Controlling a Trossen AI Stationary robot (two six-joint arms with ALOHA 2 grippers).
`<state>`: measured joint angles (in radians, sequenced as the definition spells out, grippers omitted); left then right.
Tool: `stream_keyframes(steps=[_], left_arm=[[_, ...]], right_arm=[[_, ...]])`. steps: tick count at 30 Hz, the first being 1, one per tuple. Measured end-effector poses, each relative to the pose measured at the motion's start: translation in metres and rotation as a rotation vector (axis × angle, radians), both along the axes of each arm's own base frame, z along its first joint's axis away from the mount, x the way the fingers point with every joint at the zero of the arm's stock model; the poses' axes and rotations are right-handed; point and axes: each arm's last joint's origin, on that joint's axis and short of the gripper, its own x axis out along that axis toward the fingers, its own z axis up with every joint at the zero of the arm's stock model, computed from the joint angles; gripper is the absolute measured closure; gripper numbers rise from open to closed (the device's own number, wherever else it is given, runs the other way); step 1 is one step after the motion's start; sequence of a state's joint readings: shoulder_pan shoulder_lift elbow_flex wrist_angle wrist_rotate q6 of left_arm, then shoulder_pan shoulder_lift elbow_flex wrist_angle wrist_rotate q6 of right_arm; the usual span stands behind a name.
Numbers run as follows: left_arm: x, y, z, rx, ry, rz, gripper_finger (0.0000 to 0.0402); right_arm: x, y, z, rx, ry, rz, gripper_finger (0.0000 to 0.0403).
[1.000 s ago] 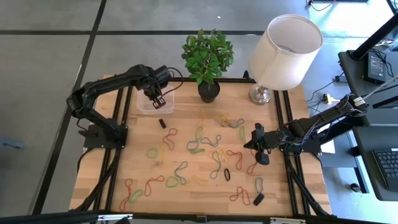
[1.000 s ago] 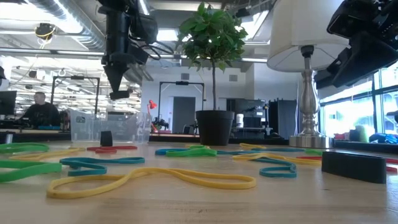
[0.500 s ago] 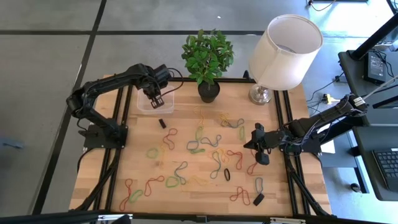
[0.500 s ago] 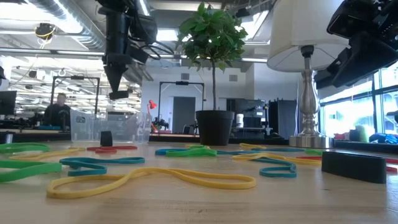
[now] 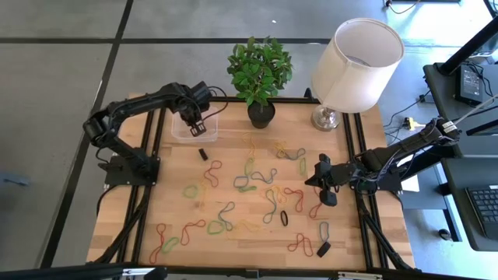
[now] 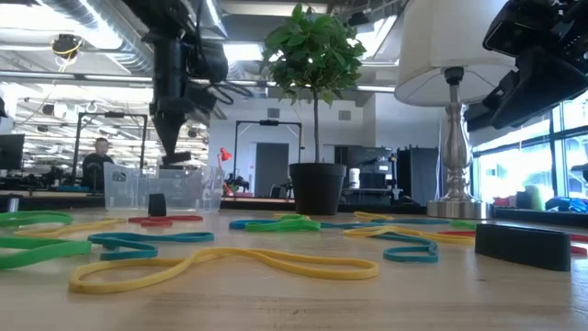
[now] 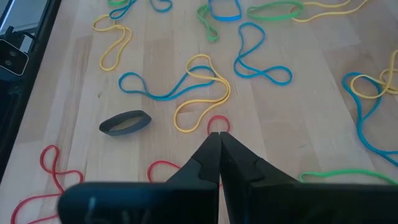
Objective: Pick and place rubber bands into bin
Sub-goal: Put the black rubber band into the transparent bin, then put the yellow rubber band into the transparent bin
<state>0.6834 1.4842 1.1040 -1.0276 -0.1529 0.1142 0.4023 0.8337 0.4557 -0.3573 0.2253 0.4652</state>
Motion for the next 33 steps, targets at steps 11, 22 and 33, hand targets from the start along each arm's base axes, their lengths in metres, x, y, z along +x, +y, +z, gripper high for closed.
stream_keyframes(steps=[11, 22, 33], left_arm=[[-0.004, -0.001, -0.039, 0.023, -0.032, 0.012, 0.0398], [-0.009, 0.014, -0.064, -0.05, 0.021, 0.113, 0.0338], [-0.002, 0.013, -0.02, -0.06, 0.003, 0.206, 0.0262]], right_arm=[[0.0, 0.0, 0.0, 0.0, 0.0, 0.0, 0.0395], [0.0, 0.0, 0.0, 0.001, 0.0, -0.001, 0.0395], [0.0, 0.0, 0.0, 0.0, 0.0, 0.0, 0.0395]])
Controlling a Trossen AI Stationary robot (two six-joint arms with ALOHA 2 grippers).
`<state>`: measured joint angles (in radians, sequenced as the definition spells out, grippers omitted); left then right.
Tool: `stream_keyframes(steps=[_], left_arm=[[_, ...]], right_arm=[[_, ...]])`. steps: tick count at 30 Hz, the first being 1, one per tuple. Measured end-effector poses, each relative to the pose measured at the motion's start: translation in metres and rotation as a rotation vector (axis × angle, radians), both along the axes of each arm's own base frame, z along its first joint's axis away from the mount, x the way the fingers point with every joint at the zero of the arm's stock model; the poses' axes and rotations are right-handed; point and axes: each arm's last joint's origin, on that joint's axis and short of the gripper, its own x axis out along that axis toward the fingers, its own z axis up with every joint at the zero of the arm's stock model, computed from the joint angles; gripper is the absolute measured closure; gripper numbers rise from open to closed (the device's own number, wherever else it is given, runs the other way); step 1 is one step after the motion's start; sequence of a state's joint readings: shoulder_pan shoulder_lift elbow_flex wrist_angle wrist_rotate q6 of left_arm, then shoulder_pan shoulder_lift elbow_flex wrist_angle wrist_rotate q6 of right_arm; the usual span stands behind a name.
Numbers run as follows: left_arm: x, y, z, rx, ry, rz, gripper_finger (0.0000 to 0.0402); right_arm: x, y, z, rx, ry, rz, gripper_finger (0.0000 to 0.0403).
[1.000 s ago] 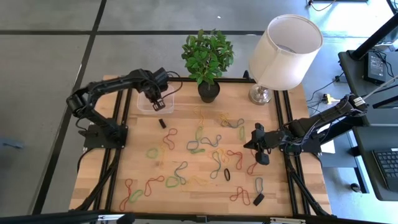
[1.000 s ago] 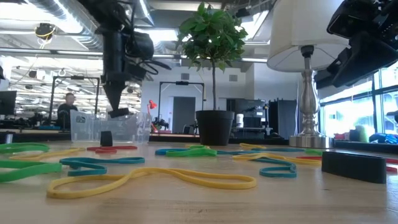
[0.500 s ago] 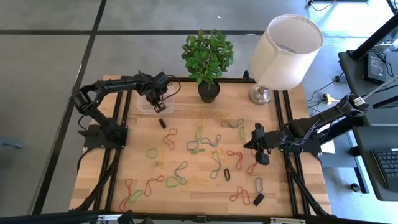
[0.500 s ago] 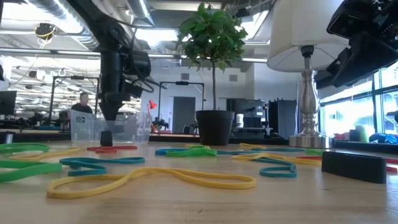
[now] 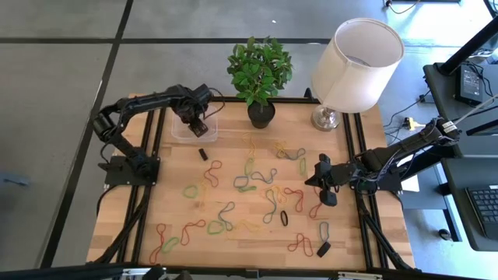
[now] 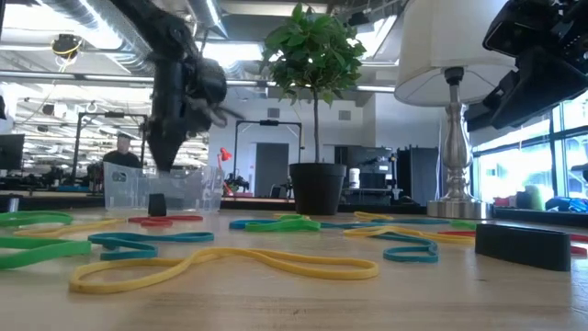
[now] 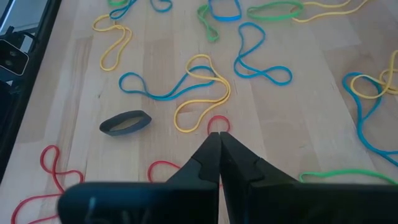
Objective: Pick and place rubber bands into bin
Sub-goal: Put the yellow rubber band into the transparent bin
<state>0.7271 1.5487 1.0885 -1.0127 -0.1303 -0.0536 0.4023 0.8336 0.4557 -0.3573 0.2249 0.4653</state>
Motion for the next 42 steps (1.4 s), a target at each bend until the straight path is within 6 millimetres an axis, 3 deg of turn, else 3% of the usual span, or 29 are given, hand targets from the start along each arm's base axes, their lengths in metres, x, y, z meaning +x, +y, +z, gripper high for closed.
stream_keyframes(steps=[5, 11, 13, 16, 19, 24, 28, 38, 42], left_arm=[[0.002, -0.025, 0.044, 0.08, -0.147, 0.082, 0.0282], [-0.004, -0.083, 0.091, 0.168, -0.389, 0.128, 0.0355], [-0.006, -0.104, 0.101, 0.189, -0.471, 0.129, 0.0387], [-0.006, -0.135, 0.107, 0.191, -0.578, 0.094, 0.0398], [-0.002, -0.165, 0.102, 0.177, -0.645, 0.033, 0.04], [0.006, -0.214, 0.077, 0.162, -0.714, -0.091, 0.04], [0.006, -0.242, 0.056, 0.122, -0.756, -0.136, 0.04], [-0.008, -0.265, 0.018, 0.042, -0.744, -0.152, 0.0401], [-0.011, -0.266, 0.015, 0.056, -0.713, -0.218, 0.04]], right_arm=[[0.0, 0.0, 0.0, 0.0, 0.0, 0.0, 0.0395], [0.0, 0.0, 0.0, 0.0, 0.0, 0.0, 0.0395], [0.0, 0.0, 0.0, -0.001, -0.001, 0.0, 0.0395], [0.0, 0.0, 0.0, -0.001, 0.0, 0.001, 0.0395], [0.0, 0.0, 0.0, 0.001, -0.001, 0.0, 0.0395], [0.0, 0.0, 0.0, 0.003, -0.005, -0.001, 0.0395], [0.002, 0.001, 0.002, 0.013, -0.032, 0.0, 0.0395], [0.014, 0.003, 0.017, 0.006, -0.193, -0.013, 0.04], [0.032, 0.01, 0.038, -0.023, -0.188, -0.06, 0.0401]])
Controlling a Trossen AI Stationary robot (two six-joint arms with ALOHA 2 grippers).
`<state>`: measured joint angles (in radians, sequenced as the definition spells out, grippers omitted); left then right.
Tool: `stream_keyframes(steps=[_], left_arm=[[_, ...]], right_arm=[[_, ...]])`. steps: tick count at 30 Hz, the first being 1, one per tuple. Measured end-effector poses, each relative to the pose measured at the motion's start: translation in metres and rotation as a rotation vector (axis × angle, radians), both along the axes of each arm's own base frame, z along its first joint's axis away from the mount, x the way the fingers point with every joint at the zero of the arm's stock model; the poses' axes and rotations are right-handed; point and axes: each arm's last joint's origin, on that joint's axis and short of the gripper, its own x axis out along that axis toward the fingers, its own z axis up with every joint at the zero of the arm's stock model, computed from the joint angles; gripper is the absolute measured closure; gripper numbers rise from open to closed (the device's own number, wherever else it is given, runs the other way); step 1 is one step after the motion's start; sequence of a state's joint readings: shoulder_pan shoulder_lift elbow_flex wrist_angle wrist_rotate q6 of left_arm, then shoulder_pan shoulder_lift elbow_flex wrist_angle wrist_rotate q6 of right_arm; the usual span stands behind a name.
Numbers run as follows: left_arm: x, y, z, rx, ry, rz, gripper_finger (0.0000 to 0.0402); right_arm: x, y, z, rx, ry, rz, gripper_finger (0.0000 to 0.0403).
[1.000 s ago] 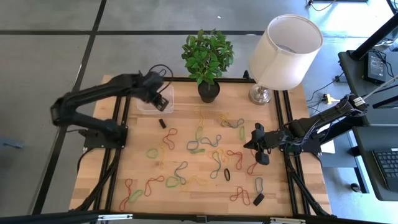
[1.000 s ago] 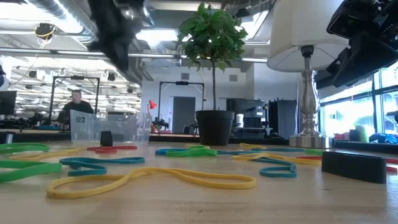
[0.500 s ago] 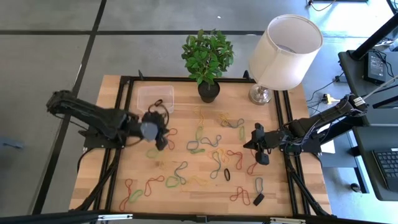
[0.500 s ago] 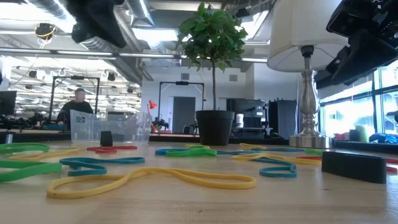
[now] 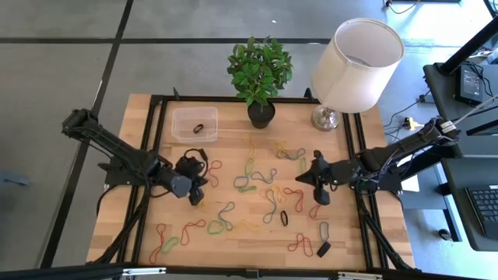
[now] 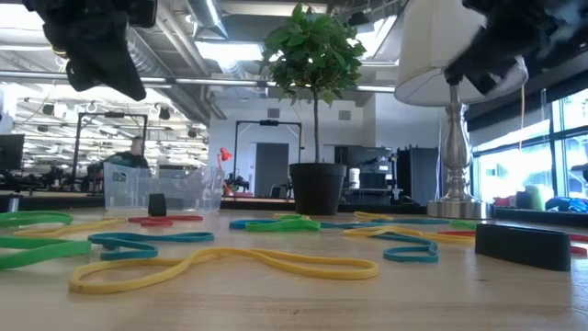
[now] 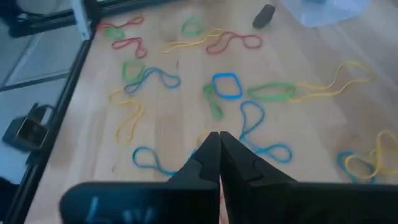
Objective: Pick and place rubber bands into bin
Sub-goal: Put the yellow rubber band into the transparent bin
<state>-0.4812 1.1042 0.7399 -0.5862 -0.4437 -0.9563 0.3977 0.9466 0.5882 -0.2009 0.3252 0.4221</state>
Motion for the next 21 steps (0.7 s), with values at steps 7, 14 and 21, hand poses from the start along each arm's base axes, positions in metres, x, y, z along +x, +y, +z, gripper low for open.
stream_keyframes(steps=[7, 14, 21], left_arm=[[-0.004, 0.002, 0.005, 0.083, 0.002, -0.109, 0.04], [-0.014, 0.006, 0.015, 0.145, -0.014, -0.217, 0.04], [-0.029, 0.014, 0.026, 0.172, -0.04, -0.256, 0.04]], right_arm=[[0.061, 0.011, 0.026, -0.013, 0.277, -0.138, 0.0401], [0.114, 0.003, 0.013, 0.16, 0.635, -0.413, 0.0392], [0.14, 0.011, -0.039, 0.302, 0.874, -0.514, 0.0342]])
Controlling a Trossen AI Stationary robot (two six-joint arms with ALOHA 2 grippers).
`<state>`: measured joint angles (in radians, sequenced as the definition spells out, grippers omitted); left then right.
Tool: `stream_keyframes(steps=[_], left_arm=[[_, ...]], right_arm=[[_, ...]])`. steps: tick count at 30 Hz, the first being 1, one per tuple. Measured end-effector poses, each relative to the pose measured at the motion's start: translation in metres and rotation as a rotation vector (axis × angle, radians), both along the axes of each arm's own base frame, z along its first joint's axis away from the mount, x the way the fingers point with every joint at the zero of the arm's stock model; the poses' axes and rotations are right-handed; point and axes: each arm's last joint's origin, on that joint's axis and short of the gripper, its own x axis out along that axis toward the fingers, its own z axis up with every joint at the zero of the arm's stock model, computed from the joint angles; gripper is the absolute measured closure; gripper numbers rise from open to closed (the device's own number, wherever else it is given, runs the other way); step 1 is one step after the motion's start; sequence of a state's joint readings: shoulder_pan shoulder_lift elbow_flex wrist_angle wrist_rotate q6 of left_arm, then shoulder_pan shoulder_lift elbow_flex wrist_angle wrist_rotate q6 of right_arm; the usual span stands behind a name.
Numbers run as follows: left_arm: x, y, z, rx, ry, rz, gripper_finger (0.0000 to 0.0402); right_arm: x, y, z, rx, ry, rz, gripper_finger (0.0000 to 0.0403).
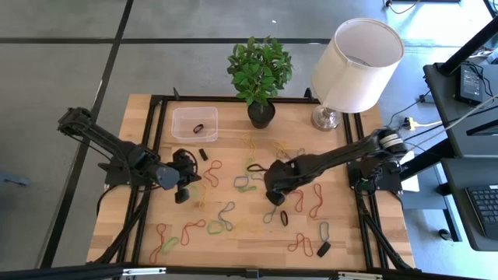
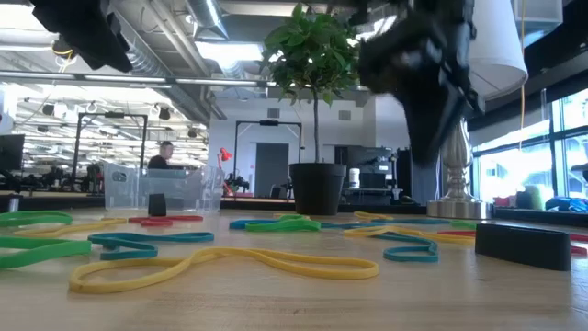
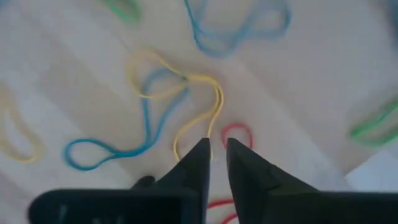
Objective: Pick and place rubber bands into bin
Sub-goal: Put the yellow rubber band into the transparent bin
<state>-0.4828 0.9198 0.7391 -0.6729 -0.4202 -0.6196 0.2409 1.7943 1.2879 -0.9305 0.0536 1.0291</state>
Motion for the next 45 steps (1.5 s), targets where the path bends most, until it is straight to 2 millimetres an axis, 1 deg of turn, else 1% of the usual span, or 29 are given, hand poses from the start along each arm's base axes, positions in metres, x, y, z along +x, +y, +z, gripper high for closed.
stream_keyframes(steps=[2, 5, 10, 16, 23, 32, 34, 36, 40, 41, 45], left_arm=[[-0.003, 0.002, 0.003, 0.001, -0.013, -0.011, 0.04], [-0.007, 0.003, 0.007, 0.001, -0.033, -0.032, 0.04], [-0.012, 0.005, 0.011, -0.018, -0.048, -0.048, 0.04], [-0.013, 0.006, 0.011, -0.015, -0.049, -0.054, 0.04], [-0.013, 0.005, 0.011, -0.021, -0.044, -0.071, 0.04], [-0.013, 0.005, 0.011, -0.021, -0.044, -0.071, 0.04], [-0.013, 0.005, 0.011, -0.022, -0.045, -0.071, 0.04], [-0.013, 0.005, 0.011, -0.022, -0.046, -0.071, 0.04], [-0.012, 0.005, 0.011, -0.022, -0.047, -0.07, 0.0399], [-0.012, 0.005, 0.011, -0.019, -0.049, -0.067, 0.0399], [-0.012, 0.006, 0.012, 0.005, -0.061, -0.041, 0.0399]], right_arm=[[0.001, 0.001, -0.012, 0.014, 0.061, -0.062, 0.0327], [0.003, 0.004, -0.023, 0.016, 0.092, -0.13, 0.0308], [0.004, 0.007, -0.03, 0.048, 0.121, -0.209, 0.0286], [-0.001, 0.017, -0.031, 0.052, 0.146, -0.277, 0.0284], [-0.003, 0.026, -0.035, 0.048, 0.158, -0.306, 0.0283], [0.005, 0.029, -0.06, 0.04, 0.189, -0.305, 0.0284], [0.006, 0.031, -0.062, 0.042, 0.185, -0.3, 0.0291], [0.007, 0.033, -0.064, 0.037, 0.183, -0.296, 0.0311], [0.005, 0.036, -0.064, 0.032, 0.18, -0.258, 0.0383], [0.005, 0.037, -0.064, 0.03, 0.177, -0.248, 0.0391], [0.001, 0.041, -0.053, 0.035, 0.159, -0.214, 0.0393]])
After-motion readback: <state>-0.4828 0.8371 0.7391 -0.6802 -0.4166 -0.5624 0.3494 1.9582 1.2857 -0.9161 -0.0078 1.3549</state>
